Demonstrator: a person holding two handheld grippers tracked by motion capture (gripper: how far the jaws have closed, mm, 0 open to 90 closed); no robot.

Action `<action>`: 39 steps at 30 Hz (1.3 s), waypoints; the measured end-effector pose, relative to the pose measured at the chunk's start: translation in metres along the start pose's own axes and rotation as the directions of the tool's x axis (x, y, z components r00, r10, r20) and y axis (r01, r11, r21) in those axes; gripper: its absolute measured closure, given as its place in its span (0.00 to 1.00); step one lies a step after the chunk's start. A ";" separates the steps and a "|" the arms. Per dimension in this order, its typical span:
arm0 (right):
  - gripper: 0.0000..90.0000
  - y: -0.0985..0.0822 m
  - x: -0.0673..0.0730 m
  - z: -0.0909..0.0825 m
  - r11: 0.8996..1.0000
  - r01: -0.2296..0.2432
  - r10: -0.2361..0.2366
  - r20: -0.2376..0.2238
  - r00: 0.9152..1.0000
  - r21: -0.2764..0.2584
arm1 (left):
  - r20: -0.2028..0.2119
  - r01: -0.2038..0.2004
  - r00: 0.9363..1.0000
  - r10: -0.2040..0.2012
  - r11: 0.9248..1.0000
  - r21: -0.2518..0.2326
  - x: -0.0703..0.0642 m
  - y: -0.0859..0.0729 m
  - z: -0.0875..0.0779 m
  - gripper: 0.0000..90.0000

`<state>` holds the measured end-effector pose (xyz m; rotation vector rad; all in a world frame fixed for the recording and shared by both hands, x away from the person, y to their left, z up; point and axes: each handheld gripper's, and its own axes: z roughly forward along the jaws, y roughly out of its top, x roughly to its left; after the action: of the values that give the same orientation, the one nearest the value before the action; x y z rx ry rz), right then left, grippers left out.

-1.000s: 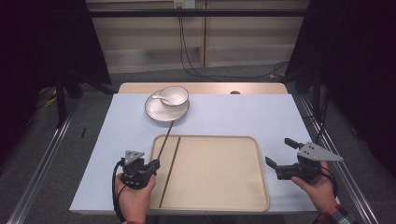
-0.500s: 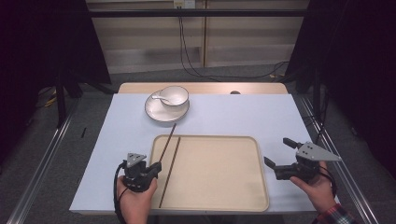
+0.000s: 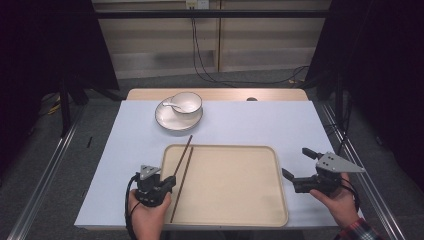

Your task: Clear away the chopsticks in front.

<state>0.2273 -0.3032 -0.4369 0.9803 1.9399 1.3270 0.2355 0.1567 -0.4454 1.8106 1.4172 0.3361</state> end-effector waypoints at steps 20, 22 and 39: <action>0.02 -0.001 -0.002 0.001 1.000 0.003 -0.003 0.001 1.000 0.003 | -0.034 0.015 0.999 -0.013 0.998 0.067 0.007 -0.014 -0.005 0.95; 0.02 -0.001 -0.001 0.001 1.000 -0.007 0.007 0.001 1.000 0.005 | -0.037 0.024 0.999 -0.021 0.997 0.076 0.006 -0.015 -0.003 0.95; 0.02 -0.002 -0.005 -0.003 1.000 -0.007 0.007 0.014 1.000 0.002 | -0.018 -0.016 1.000 0.016 0.999 0.034 0.001 -0.005 0.010 0.77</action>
<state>0.2270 -0.3098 -0.4377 0.9958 1.9292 1.3192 0.2387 0.1543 -0.4555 1.8511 1.4289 0.3396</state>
